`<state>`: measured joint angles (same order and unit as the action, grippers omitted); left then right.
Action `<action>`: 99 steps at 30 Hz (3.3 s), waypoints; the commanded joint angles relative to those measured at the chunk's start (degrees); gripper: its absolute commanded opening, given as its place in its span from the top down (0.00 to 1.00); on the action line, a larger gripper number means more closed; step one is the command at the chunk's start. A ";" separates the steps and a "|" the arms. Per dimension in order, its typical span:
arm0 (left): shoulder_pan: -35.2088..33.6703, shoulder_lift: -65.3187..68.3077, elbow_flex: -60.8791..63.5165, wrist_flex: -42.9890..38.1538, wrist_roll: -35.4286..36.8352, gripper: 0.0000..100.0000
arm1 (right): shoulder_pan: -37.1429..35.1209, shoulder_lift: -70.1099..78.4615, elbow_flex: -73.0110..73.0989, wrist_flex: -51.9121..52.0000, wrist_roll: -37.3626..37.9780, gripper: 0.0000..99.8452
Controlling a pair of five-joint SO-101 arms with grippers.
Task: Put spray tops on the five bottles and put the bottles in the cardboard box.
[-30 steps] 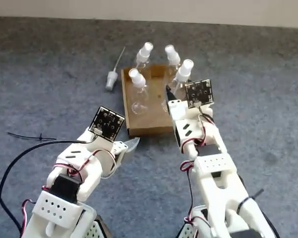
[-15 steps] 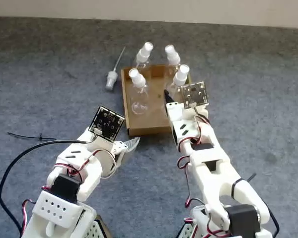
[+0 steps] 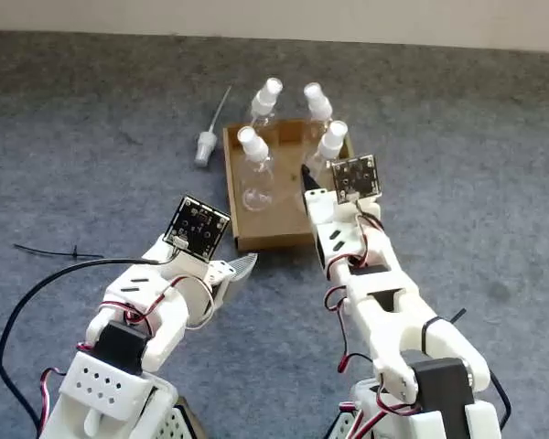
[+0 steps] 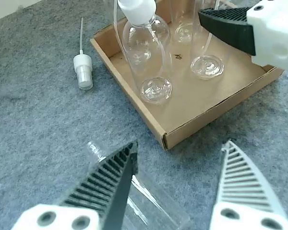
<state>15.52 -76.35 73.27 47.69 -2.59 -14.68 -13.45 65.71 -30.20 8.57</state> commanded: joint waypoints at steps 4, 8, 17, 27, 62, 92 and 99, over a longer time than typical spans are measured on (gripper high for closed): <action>-0.22 -0.57 -0.22 -1.05 0.18 0.75 | 0.40 -0.84 -2.42 -1.80 0.70 0.99; -0.40 -0.57 -0.22 -1.05 0.18 0.75 | 0.40 -0.92 -2.42 -1.71 0.70 0.94; -0.48 -0.57 -0.22 -1.14 0.18 0.75 | 0.40 -1.01 -2.42 -1.71 0.70 0.88; -0.48 -0.57 -0.22 -1.14 0.18 0.75 | 0.40 -1.01 -2.42 -1.71 0.70 0.87; -0.57 -0.57 -0.13 -1.14 0.09 0.75 | 0.40 -1.10 -4.88 4.53 0.70 0.76; -0.57 -0.57 -0.13 -1.14 -1.58 0.75 | 0.31 -20.09 -22.20 39.08 0.62 0.76; -0.75 -0.57 -0.22 -1.14 -1.58 0.75 | 0.31 -27.30 -31.43 55.25 0.62 0.76</action>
<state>15.52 -76.35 73.27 47.69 -3.74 -14.68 -35.69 42.15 16.84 8.57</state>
